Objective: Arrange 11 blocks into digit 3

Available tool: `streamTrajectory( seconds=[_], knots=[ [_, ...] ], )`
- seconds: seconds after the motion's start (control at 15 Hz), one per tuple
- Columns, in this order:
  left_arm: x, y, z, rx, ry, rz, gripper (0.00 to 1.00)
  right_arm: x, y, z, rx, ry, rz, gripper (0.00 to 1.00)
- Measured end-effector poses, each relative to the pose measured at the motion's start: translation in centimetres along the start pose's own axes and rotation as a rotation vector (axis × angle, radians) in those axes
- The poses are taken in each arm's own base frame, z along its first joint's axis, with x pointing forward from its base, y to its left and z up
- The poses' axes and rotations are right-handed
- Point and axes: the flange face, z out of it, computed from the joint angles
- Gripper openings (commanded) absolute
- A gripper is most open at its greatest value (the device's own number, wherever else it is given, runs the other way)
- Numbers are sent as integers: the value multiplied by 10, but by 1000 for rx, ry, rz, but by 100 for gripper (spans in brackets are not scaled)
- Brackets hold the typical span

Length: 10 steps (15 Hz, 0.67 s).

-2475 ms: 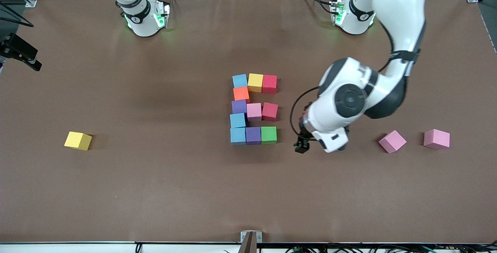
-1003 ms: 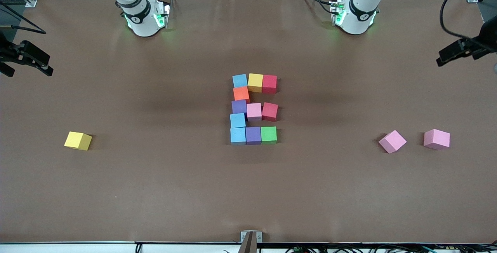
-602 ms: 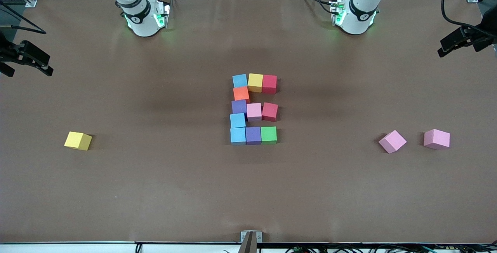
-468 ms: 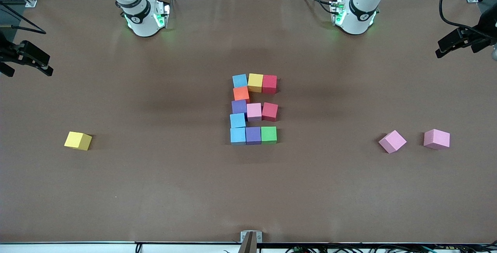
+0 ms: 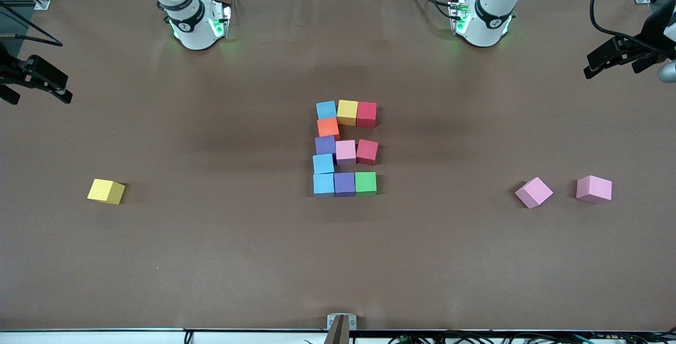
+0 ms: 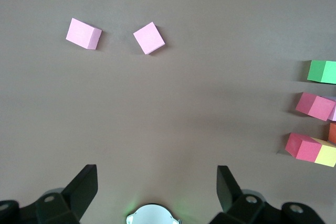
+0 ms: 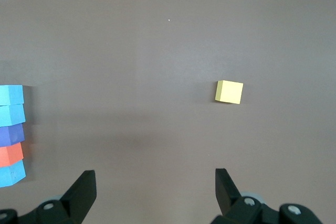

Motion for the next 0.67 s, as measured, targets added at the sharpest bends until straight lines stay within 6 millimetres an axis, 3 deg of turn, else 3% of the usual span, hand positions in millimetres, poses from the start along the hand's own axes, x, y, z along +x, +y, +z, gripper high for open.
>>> streamTrajectory(
  seconds=[0.67],
  knots=[
    [3, 0, 2, -1, 2, -1, 100, 0, 0, 0, 0, 0, 0, 100]
  ],
)
